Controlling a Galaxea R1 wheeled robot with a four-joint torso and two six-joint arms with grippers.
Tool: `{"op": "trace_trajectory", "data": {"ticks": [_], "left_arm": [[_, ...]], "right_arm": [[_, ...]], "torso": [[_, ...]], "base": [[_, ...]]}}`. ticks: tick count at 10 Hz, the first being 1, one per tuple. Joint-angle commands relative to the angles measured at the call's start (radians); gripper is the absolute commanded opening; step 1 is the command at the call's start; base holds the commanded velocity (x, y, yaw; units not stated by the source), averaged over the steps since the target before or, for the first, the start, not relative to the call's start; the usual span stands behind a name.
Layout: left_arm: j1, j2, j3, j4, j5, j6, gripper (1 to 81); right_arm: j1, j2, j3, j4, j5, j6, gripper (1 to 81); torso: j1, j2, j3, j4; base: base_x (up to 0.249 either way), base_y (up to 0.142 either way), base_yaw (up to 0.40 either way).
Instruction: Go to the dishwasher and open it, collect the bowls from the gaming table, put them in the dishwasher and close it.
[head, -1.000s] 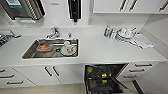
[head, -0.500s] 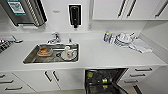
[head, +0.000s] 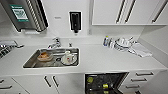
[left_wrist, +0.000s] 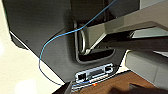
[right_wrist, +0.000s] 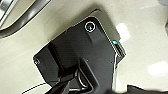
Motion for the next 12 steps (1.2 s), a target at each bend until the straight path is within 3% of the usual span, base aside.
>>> {"op": "trace_trajectory", "data": {"ticks": [1, 5, 12], "left_arm": [[-0.006, 0.002, 0.007, -0.009, 0.088, -0.003, 81.1], [-0.006, 0.000, 0.007, -0.009, 0.090, -0.003, 81.1], [-0.015, -0.015, -0.004, -0.011, 0.088, -0.005, 81.1]], "right_arm": [[0.011, -0.036, -0.037, 0.273, 0.071, 0.006, 81.1], [0.012, -0.016, -0.051, 0.428, 0.096, 0.009, 81.1], [-0.032, 0.008, -0.242, 0.514, 0.072, 0.007, 81.1]], "torso": [[0.061, -0.095, 0.000, 0.000], [0.151, -0.238, 0.001, 0.000], [0.309, -0.492, 0.002, 0.000]], "base": [[0.000, 0.000, 0.000], [0.000, 0.000, 0.000], [0.000, 0.000, 0.000]]}}
